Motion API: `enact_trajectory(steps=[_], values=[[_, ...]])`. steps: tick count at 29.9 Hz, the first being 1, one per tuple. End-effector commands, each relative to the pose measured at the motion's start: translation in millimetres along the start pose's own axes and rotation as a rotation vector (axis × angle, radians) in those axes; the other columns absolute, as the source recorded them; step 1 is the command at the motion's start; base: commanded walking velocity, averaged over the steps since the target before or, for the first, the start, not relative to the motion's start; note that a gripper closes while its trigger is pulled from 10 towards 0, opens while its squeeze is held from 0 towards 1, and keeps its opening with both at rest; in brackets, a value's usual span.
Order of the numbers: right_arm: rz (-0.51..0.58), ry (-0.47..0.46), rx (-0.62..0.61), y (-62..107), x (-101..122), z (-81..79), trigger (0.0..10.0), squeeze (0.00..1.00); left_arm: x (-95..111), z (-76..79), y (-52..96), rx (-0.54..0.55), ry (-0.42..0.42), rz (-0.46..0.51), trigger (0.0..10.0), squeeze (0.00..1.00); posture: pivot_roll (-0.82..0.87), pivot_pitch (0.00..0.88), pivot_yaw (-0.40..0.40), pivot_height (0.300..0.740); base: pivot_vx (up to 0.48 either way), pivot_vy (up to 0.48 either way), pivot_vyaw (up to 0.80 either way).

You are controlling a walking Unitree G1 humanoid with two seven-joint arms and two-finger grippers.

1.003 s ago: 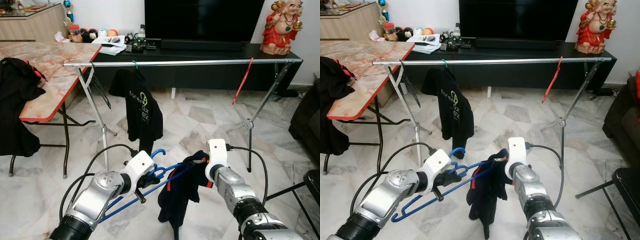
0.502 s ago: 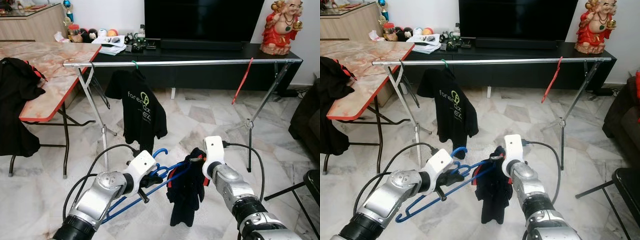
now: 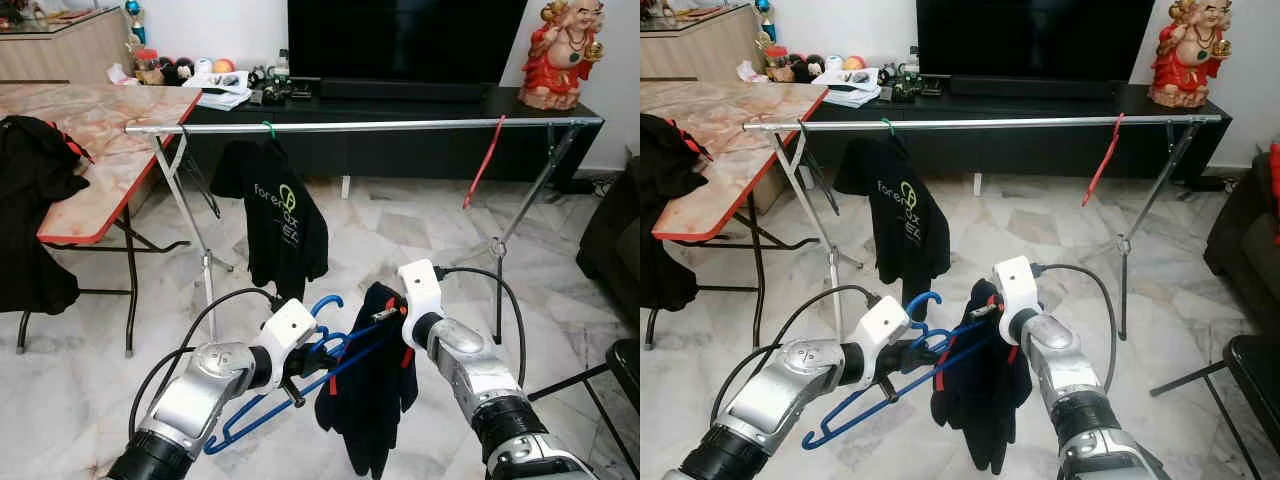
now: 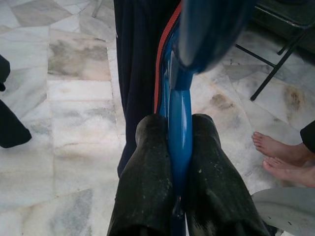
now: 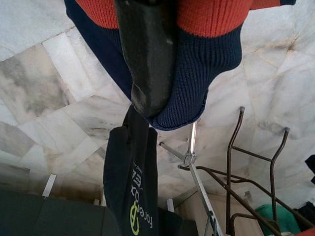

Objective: Hang hanger

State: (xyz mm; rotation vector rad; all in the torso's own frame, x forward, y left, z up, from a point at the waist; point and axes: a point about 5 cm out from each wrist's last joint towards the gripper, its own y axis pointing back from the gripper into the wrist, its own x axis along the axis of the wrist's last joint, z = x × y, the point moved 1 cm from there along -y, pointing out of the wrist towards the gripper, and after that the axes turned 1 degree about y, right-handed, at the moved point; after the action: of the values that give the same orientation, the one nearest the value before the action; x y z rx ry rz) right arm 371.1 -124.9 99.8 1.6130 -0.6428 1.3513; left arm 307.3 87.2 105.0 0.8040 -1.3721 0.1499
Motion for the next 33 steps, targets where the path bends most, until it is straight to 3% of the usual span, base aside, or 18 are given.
enact_trajectory(steps=[1,2,3,5,8,11,15,20,24,29,33], values=[[0.069,0.045,0.044,-0.1,16.6,-4.7,10.0,0.00,5.8,0.7,-0.2,-0.012,-0.009,0.023,10.0,0.00,0.07,0.000,-0.016,0.740,0.000,0.000,0.00],[0.069,0.045,0.044,-0.1,16.6,-4.7,10.0,0.00,5.8,0.7,-0.2,-0.012,-0.009,0.023,10.0,0.00,0.07,0.000,-0.016,0.740,0.000,0.000,0.00],[0.180,0.149,0.308,16.8,29.7,-24.9,10.0,0.00,5.7,0.1,-1.8,-0.007,-0.001,0.027,10.0,0.00,0.06,0.000,-0.014,0.740,0.000,0.000,0.00],[0.171,0.202,0.429,27.4,25.1,-33.3,10.0,0.00,5.9,-0.6,-2.8,-0.002,0.004,0.030,10.0,0.00,0.06,0.000,-0.014,0.740,0.000,0.000,0.00],[0.097,0.251,0.391,28.2,12.4,-24.9,10.0,0.00,6.0,0.2,-2.9,-0.013,0.004,0.032,10.0,0.00,0.06,0.000,-0.014,0.740,0.000,0.000,0.00],[-0.069,0.325,0.110,22.2,-8.6,11.2,10.0,0.00,3.9,1.5,-2.7,-0.019,0.005,0.025,10.0,0.00,0.06,0.000,-0.013,0.740,0.000,0.000,0.00],[-0.057,0.325,0.063,25.2,-7.1,17.3,10.0,0.00,3.7,0.8,-2.5,-0.013,0.007,0.026,10.0,0.00,0.06,0.000,-0.013,0.740,0.000,0.000,0.00],[0.169,0.307,0.336,34.7,19.4,-18.9,10.0,0.00,7.3,2.3,-2.5,-0.032,0.035,0.055,10.0,0.00,0.06,0.000,-0.012,0.740,0.000,0.000,0.00],[0.227,0.289,0.391,37.3,26.0,-25.4,10.0,0.00,7.1,3.5,-2.6,-0.043,0.035,0.054,10.0,0.00,0.06,0.000,-0.012,0.740,0.000,0.000,0.00],[0.338,0.264,0.638,60.6,39.6,-46.7,10.0,0.00,7.4,8.6,-1.4,-0.083,0.051,0.068,10.0,0.00,0.06,0.000,-0.012,0.740,0.000,0.000,0.00],[0.388,0.249,0.718,70.3,44.9,-54.1,10.0,0.00,7.8,6.8,-2.7,-0.065,0.055,0.072,10.0,0.00,0.06,0.001,-0.014,0.740,0.000,0.000,0.00]])
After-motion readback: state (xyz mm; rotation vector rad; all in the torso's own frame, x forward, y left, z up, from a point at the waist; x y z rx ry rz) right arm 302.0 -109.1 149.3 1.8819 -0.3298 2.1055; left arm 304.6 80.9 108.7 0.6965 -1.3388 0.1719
